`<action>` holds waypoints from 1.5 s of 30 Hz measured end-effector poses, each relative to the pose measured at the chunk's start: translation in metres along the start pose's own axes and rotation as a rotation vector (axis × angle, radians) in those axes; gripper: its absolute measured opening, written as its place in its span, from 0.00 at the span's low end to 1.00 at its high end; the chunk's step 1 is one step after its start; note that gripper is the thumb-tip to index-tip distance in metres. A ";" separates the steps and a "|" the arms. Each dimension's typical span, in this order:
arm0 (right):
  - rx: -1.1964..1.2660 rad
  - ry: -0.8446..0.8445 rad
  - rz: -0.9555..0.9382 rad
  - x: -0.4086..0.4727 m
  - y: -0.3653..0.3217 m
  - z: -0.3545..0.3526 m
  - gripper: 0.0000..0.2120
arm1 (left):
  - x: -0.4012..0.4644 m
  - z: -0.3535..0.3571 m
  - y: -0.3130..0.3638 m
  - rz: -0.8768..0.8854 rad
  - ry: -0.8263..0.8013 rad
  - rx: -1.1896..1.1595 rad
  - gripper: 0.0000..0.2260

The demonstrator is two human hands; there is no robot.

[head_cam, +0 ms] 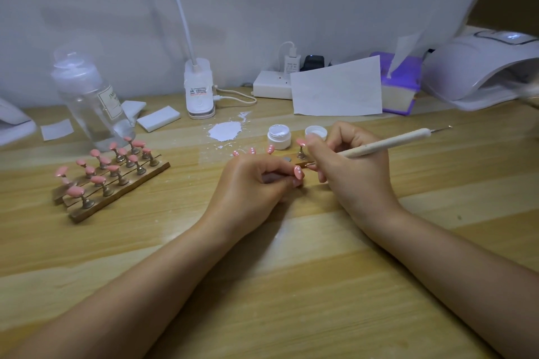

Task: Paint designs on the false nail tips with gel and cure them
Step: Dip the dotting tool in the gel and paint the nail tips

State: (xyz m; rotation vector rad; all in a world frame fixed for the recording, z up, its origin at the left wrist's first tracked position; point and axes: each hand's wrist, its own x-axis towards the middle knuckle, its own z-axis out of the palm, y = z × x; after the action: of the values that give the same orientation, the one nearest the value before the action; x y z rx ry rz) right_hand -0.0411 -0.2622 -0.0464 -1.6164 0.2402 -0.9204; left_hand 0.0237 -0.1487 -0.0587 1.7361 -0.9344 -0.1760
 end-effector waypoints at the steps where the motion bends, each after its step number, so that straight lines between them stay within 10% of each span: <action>1: 0.000 0.017 0.001 -0.001 -0.001 0.000 0.20 | 0.000 0.000 0.001 0.009 -0.001 0.006 0.07; 12: -0.058 -0.005 0.006 0.028 -0.018 -0.010 0.15 | 0.001 0.000 -0.003 -0.043 -0.010 -0.063 0.06; 30: -0.828 -0.269 0.104 0.087 0.009 0.041 0.13 | 0.000 0.000 -0.005 -0.053 -0.013 -0.134 0.09; 45: -0.690 -0.207 0.072 0.084 0.005 0.042 0.14 | 0.001 0.000 -0.005 -0.042 0.003 -0.115 0.03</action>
State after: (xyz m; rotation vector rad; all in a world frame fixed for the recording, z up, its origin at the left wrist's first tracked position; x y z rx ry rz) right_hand 0.0444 -0.2837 -0.0146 -2.3024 0.5059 -0.6345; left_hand 0.0263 -0.1489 -0.0631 1.6506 -0.8695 -0.2501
